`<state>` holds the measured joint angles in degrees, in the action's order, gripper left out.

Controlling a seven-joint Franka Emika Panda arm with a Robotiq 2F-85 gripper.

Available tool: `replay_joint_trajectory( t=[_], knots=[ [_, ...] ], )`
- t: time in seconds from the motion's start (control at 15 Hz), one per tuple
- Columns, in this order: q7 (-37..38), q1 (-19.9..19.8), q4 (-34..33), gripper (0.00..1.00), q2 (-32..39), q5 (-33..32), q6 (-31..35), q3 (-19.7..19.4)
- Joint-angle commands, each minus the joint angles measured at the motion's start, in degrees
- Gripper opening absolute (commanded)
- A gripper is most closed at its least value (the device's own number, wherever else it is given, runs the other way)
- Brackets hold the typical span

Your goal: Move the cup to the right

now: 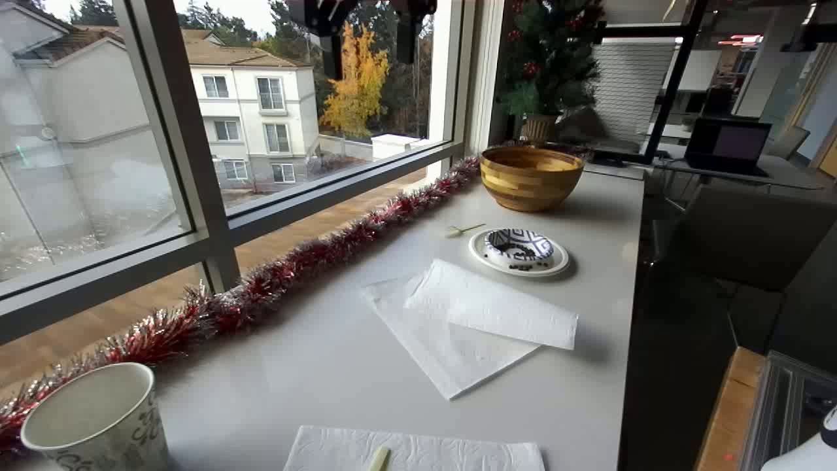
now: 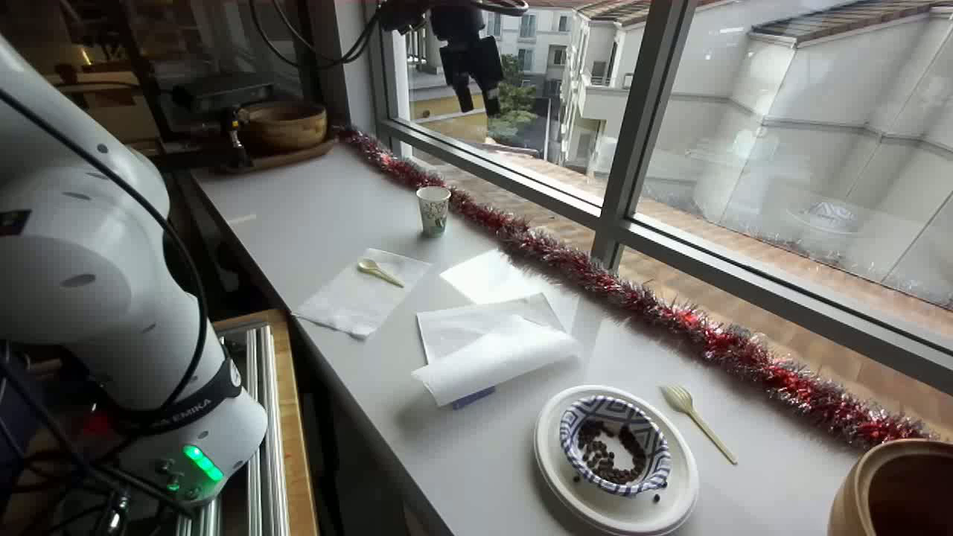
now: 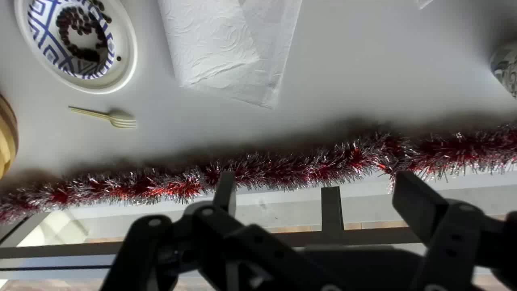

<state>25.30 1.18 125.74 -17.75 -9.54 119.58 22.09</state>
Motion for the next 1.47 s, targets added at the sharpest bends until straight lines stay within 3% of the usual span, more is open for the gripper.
replay_joint_trajectory(
  t=[0.0,0.6,1.0,1.4],
  knots=[
    [0.6,2.25,-0.13,1.0,0.31,-0.82,-0.21,-2.0],
    [-0.97,3.49,-0.18,1.0,1.15,1.32,0.43,-2.2],
    [-7.29,12.71,0.6,1.0,9.01,16.0,8.19,-1.7],
    [-4.13,15.28,1.16,1.0,20.09,19.36,22.53,-1.87]
  ],
)
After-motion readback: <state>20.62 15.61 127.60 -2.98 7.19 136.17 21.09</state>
